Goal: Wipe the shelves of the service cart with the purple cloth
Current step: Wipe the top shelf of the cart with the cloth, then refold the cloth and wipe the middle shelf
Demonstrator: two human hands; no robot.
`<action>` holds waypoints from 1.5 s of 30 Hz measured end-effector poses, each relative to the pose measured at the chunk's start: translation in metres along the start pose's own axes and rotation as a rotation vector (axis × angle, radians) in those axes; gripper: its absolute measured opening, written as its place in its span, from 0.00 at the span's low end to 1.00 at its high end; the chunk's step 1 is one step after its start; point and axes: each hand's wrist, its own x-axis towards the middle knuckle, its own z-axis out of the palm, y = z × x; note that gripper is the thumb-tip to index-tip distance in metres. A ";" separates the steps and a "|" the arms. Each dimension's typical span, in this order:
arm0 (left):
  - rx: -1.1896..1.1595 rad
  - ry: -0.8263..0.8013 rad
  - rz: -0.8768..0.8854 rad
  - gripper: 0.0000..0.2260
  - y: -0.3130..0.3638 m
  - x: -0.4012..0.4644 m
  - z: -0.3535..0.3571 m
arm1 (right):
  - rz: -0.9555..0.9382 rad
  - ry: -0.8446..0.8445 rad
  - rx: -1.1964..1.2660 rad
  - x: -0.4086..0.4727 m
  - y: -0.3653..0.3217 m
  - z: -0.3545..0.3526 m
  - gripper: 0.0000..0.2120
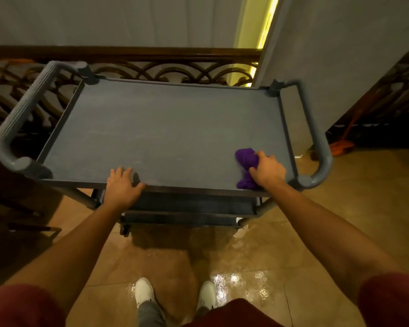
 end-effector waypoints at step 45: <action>-1.131 0.002 0.203 0.10 0.157 -0.205 -0.017 | -0.880 -0.181 0.846 -0.229 -0.002 -0.154 0.15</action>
